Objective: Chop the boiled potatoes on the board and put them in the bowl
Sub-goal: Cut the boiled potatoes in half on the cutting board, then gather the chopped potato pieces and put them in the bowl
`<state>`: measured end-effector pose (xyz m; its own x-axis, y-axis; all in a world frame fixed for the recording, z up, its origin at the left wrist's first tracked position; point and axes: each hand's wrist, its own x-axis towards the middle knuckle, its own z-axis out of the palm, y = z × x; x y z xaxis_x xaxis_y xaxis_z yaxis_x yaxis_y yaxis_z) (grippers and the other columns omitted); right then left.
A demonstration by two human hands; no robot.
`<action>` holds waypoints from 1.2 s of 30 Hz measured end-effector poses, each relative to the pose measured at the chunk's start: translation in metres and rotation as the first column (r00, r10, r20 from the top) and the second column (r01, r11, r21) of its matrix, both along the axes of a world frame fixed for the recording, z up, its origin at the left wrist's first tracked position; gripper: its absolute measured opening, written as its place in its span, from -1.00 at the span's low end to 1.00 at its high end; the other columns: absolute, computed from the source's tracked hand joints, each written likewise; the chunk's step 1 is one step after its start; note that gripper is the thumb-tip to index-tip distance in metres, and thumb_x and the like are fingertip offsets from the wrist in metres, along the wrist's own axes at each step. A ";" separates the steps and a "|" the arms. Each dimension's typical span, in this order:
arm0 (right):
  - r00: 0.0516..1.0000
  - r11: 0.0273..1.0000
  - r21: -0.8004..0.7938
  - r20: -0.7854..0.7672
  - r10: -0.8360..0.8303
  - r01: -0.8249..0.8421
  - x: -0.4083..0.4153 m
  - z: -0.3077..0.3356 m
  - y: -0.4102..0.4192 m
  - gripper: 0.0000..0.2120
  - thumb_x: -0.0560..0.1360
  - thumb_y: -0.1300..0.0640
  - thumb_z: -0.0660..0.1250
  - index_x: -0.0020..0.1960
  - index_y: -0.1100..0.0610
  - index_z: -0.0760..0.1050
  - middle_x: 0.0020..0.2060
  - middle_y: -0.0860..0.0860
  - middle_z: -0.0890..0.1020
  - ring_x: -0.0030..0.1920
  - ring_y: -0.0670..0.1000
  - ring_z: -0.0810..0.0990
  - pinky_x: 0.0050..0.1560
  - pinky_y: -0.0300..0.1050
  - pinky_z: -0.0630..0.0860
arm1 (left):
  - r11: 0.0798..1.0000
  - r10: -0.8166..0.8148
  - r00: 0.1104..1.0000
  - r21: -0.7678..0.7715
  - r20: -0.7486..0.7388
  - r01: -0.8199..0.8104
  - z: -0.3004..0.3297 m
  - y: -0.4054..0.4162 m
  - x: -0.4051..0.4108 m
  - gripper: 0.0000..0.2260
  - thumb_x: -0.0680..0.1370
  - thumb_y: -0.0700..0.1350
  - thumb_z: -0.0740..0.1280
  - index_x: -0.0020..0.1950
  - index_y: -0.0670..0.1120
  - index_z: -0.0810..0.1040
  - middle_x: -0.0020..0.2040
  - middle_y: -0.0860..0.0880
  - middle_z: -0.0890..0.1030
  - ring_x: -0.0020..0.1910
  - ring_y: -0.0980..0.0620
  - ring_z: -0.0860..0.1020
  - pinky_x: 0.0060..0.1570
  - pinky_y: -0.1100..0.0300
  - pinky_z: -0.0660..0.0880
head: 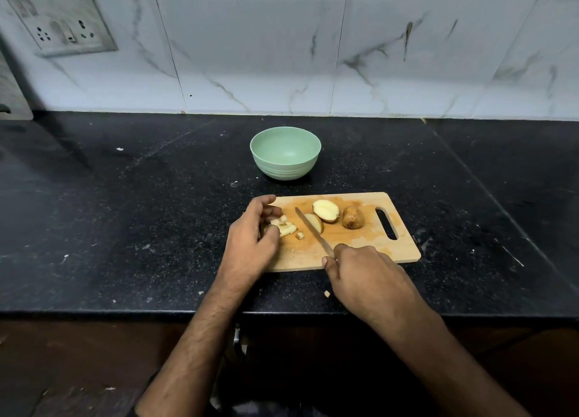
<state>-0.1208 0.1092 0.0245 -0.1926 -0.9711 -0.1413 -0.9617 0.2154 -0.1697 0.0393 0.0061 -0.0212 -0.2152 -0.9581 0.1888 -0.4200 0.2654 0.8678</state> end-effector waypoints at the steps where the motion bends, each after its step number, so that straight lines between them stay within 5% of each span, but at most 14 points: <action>1: 1.000 1.000 0.008 0.001 0.011 -0.011 0.001 0.000 -0.002 -0.63 0.69 -0.14 0.03 0.24 0.07 0.46 -0.07 0.03 0.56 -0.05 0.07 0.53 -0.08 -0.01 0.45 | 1.000 -0.001 1.000 -0.003 -0.005 0.001 0.001 0.000 -0.001 -0.55 0.51 -0.29 0.25 0.38 0.00 0.47 0.09 0.15 0.64 0.09 0.24 0.58 0.22 0.19 0.51; 13: 0.998 1.000 -0.010 -0.066 -0.018 0.017 -0.007 0.002 0.001 -0.54 0.66 -0.26 -0.01 0.25 0.06 0.41 -0.02 0.05 0.58 0.07 0.12 0.58 -0.11 -0.02 0.37 | 0.997 0.074 0.983 0.046 -0.167 -0.067 0.002 0.004 -0.001 -0.58 0.46 -0.14 0.15 0.29 -0.02 0.54 0.13 0.06 0.67 0.16 0.20 0.63 0.19 -0.08 0.59; 18: 0.987 0.995 -0.095 -0.157 -0.027 0.012 -0.009 0.005 -0.007 -0.42 0.63 -0.31 0.05 0.46 0.08 0.21 0.04 0.04 0.61 0.08 0.11 0.60 -0.12 0.00 0.39 | 0.996 0.089 0.972 0.035 -0.218 -0.083 0.001 0.003 0.000 -0.64 0.54 -0.25 0.17 0.25 -0.03 0.58 0.12 0.07 0.68 0.15 0.19 0.63 0.13 -0.05 0.62; 25: 0.976 0.981 -0.167 -0.176 -0.129 0.100 -0.007 -0.014 -0.026 -0.29 0.58 -0.38 0.03 0.51 0.10 0.17 0.25 0.09 0.49 0.19 0.07 0.52 -0.04 -0.06 0.49 | 0.988 0.151 0.958 0.001 -0.245 -0.155 -0.005 -0.002 0.012 -0.80 0.63 -0.23 0.30 0.16 0.01 0.63 0.05 0.11 0.69 -0.06 0.23 0.67 0.03 0.19 0.61; 31: 0.924 0.968 -0.231 -0.338 -0.178 0.102 0.002 -0.010 -0.026 -0.36 0.55 -0.41 0.05 0.35 0.08 0.30 0.16 0.06 0.47 0.17 0.07 0.48 0.13 -0.02 0.45 | 0.992 0.120 0.987 -0.026 -0.105 -0.123 -0.014 -0.004 0.022 -0.82 0.57 -0.17 0.41 0.15 0.03 0.65 -0.02 0.14 0.67 -0.06 0.29 0.61 -0.03 0.44 0.50; 36: 0.999 0.959 -0.279 0.011 0.051 -0.046 0.034 -0.012 -0.029 -0.67 0.65 -0.07 0.21 0.34 0.07 0.36 0.15 -0.01 0.46 0.08 -0.07 0.45 0.01 -0.17 0.42 | 0.998 0.057 0.996 0.016 -0.073 -0.056 -0.019 -0.010 0.026 -0.74 0.57 -0.20 0.41 0.21 0.05 0.64 0.02 0.17 0.68 0.01 0.28 0.61 0.08 0.39 0.50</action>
